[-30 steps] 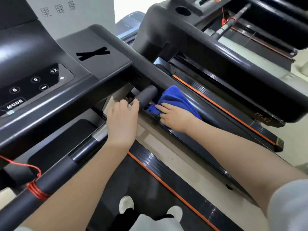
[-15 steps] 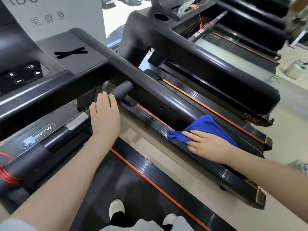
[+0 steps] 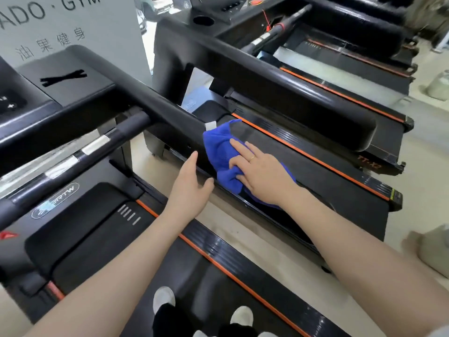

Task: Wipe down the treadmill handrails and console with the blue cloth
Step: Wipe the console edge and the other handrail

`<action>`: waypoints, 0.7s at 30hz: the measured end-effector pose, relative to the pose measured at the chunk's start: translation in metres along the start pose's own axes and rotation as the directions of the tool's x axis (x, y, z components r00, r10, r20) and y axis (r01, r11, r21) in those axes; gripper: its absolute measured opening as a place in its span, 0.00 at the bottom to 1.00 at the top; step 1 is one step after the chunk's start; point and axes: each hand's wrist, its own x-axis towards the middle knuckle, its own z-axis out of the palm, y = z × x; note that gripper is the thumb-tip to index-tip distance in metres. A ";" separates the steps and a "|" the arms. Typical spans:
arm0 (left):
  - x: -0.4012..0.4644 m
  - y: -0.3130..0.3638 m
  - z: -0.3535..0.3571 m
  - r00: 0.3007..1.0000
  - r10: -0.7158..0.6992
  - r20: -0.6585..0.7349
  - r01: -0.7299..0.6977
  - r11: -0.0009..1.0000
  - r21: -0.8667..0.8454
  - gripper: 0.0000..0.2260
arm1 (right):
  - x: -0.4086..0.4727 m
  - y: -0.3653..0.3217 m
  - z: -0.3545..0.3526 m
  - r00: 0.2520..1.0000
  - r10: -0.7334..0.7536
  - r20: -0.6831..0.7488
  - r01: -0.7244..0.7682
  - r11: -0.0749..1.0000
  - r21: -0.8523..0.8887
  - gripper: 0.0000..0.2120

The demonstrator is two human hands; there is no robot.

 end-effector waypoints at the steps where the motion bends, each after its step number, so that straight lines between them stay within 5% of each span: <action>1: -0.003 0.003 0.007 1.000 -0.021 -0.002 0.021 1.000 -0.014 0.30 | -0.010 0.007 -0.006 0.997 0.068 0.021 -0.069 0.994 0.081 0.10; 5: -0.015 0.021 0.038 0.996 -0.080 -0.028 0.076 0.989 -0.127 0.32 | -0.052 0.043 -0.020 0.915 0.313 0.255 -0.401 0.775 0.488 0.10; 9: -0.026 0.038 0.071 0.987 -0.138 0.077 0.155 0.935 -0.318 0.40 | -0.097 0.076 -0.022 0.788 0.413 0.456 -0.593 0.315 0.741 0.12; 11: -0.028 0.043 0.083 0.981 -0.164 0.099 0.190 0.908 -0.373 0.44 | -0.114 0.085 -0.016 0.710 0.458 0.536 -0.652 0.138 0.746 0.10; 14: -0.026 0.046 0.096 0.979 -0.196 0.060 0.204 0.896 -0.395 0.47 | -0.123 0.085 -0.001 0.453 0.587 0.671 -0.828 0.000 0.560 0.10; 15: -0.025 0.046 0.099 0.977 -0.208 0.040 0.206 0.898 -0.388 0.47 | -0.125 0.082 0.004 0.435 0.630 0.644 -0.832 0.006 0.555 0.11; 17: -0.023 0.047 0.105 0.975 -0.223 0.002 0.208 0.906 -0.369 0.47 | -0.126 0.068 0.007 0.523 0.732 0.437 -0.738 0.132 0.662 0.10; 19: -0.021 0.050 0.110 0.974 -0.220 -0.045 0.189 0.912 -0.364 0.46 | -0.132 0.050 0.001 0.654 0.734 0.183 -0.661 0.438 0.609 0.15; 21: -0.019 0.050 0.115 0.969 -0.231 -0.089 0.189 0.922 -0.338 0.46 | -0.135 0.038 -0.002 0.789 0.614 -0.013 -0.571 0.742 0.353 0.24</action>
